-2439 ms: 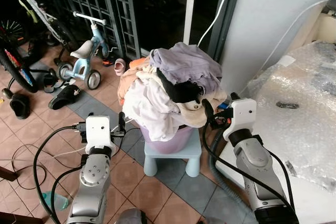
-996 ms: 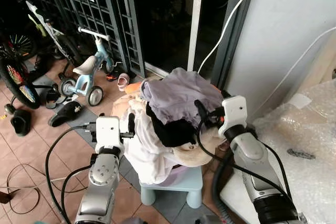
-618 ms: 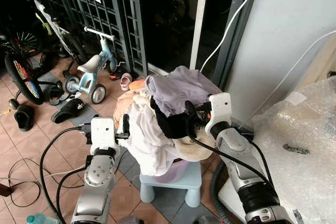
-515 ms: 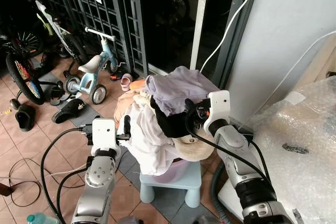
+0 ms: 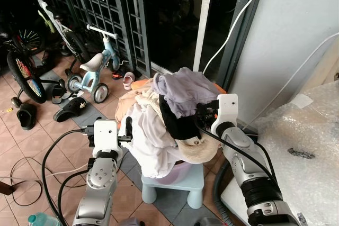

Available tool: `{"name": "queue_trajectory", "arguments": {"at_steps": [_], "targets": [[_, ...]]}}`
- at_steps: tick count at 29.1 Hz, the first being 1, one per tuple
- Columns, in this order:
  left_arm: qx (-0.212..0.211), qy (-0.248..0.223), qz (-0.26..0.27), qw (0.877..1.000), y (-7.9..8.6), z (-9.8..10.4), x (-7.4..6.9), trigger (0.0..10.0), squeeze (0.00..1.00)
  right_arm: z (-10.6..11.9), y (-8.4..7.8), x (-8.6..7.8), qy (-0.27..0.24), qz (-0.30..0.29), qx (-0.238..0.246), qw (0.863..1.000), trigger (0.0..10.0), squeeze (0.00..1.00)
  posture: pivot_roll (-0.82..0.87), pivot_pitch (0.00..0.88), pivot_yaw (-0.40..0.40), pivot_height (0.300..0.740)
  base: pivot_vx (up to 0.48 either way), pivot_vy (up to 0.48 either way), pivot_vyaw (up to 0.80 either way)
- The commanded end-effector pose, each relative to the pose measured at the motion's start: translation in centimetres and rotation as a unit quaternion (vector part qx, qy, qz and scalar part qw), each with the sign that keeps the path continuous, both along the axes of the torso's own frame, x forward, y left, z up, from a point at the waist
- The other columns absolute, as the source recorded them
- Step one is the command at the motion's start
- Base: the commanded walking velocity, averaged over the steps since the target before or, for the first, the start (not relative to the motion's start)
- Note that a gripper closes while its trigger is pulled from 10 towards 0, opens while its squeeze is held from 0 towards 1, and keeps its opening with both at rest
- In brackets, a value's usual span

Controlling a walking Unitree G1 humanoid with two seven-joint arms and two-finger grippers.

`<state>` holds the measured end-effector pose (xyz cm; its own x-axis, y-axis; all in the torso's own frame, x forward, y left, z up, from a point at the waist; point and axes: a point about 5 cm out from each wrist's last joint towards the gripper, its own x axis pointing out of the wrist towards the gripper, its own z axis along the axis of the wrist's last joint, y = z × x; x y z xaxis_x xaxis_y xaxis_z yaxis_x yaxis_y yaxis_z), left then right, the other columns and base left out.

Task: Clothes washing

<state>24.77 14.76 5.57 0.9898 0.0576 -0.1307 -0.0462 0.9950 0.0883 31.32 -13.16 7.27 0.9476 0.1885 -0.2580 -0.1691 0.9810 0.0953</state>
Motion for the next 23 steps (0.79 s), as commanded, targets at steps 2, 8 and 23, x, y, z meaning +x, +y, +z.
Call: {"name": "queue_trajectory", "arguments": {"at_steps": [2,8,23], "targets": [[0.006,0.0,-0.002,1.0,-0.1,0.1,0.2,10.0,0.0,0.0,-0.2,0.2,0.01,-0.009,0.004,1.0,0.0,0.0,-0.04,0.0,0.033,0.74,0.0,0.0,0.0],[0.005,0.0,-0.001,1.0,-0.2,0.1,0.3,10.0,0.0,1.0,0.2,0.4,-0.02,-0.002,0.028,0.999,0.0,0.0,-0.04,0.0,0.033,0.74,0.0,0.0,0.0],[-0.014,0.003,-0.001,1.0,-0.8,0.2,0.7,10.0,0.0,8.9,-0.2,-0.2,-0.188,0.014,0.177,0.966,0.0,0.0,-0.05,0.0,0.041,0.74,0.0,0.0,0.0]]}}
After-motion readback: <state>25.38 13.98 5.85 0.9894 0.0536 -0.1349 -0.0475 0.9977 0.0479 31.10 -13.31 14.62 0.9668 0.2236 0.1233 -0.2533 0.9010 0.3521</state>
